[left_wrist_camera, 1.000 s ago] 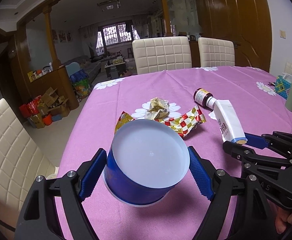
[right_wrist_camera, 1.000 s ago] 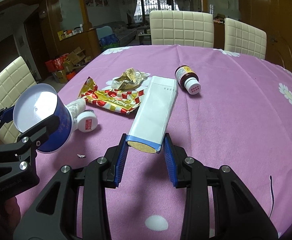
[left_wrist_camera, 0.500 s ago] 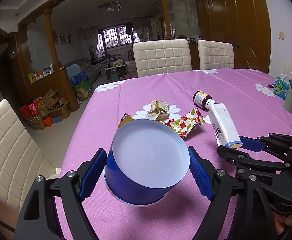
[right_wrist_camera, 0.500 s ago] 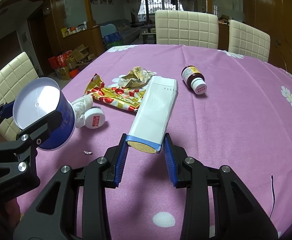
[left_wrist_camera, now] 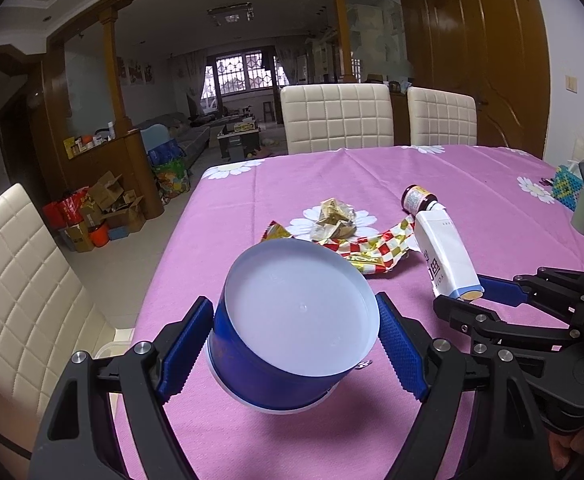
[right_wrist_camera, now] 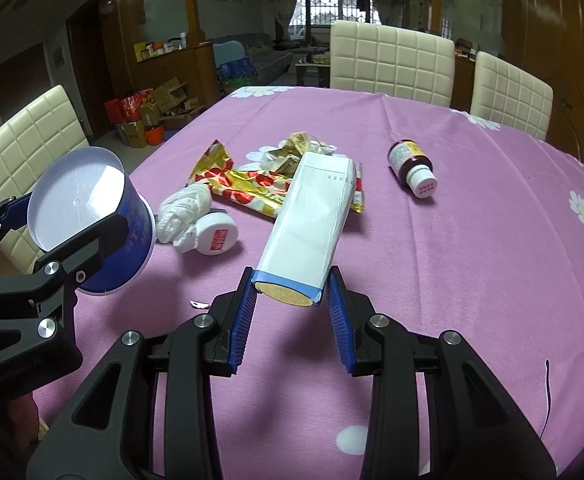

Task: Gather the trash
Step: 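Carry the blue cup with the left tool while the right tool carries the white box toward the bin, then open the left tool over the bin while the right tool releases the white box into it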

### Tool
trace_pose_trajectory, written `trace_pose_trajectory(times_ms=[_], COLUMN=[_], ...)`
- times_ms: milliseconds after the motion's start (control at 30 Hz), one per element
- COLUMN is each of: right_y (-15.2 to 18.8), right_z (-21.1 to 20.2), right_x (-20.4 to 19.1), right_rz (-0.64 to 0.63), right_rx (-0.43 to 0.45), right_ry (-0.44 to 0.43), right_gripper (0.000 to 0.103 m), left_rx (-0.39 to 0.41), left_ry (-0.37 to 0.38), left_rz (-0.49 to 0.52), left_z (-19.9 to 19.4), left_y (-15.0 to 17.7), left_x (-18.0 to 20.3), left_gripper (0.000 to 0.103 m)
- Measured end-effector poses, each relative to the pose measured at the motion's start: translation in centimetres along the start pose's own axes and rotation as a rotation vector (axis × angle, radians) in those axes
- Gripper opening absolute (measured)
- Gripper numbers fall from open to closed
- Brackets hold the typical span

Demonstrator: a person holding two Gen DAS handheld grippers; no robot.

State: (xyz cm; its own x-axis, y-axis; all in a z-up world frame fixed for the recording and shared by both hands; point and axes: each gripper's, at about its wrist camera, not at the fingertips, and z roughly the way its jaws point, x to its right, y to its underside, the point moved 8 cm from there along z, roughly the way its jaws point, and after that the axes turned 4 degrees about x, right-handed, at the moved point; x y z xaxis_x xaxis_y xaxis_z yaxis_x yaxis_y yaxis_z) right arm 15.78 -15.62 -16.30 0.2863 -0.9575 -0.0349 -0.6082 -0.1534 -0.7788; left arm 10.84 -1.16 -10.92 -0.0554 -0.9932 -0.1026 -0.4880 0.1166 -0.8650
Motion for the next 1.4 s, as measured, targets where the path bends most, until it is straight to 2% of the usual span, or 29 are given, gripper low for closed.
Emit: trace_pose_trajectory(times_ms=[267, 467, 767, 1100, 1333, 1400], right_y=[-0.6, -1.3, -2.0, -2.4, -2.2, -2.2], right_z=[0.2, 0.4, 1.1, 2.6, 4.0, 4.5], right_x=[-2.1, -5.7, -12.0, -18.9, -21.9, -22.3], right_rz=[-0.043, -0.115, -0.238, -0.353, -0.395, -0.400], right_rx=[-0.002, 0.012, 0.019, 0.007, -0.013, -0.021], right_ry=[-0.018, -0.059, -0.110, -0.178, -0.203, -0.205], right_gripper=[0.037, 0.038, 0.038, 0.038, 0.039, 0.039], left_rx=[0.007, 0.003, -0.001, -0.044, -0.082, -0.085], left_ry=[-0.026, -0.053, -0.116, -0.227, -0.223, -0.217], left_rz=[-0.048, -0.091, -0.176, -0.294, -0.363, -0.367], left_z=[-0.5, -0.8, -1.3, -1.7, -0.6, -0.5], left_y=[0.6, 1.6, 3.5, 6.4, 8.4, 8.7], left_x=[-2.6, -5.5, -11.5, -19.5, -22.5, -23.0], left_gripper=[0.079, 0.079, 0.079, 0.079, 0.080, 0.086])
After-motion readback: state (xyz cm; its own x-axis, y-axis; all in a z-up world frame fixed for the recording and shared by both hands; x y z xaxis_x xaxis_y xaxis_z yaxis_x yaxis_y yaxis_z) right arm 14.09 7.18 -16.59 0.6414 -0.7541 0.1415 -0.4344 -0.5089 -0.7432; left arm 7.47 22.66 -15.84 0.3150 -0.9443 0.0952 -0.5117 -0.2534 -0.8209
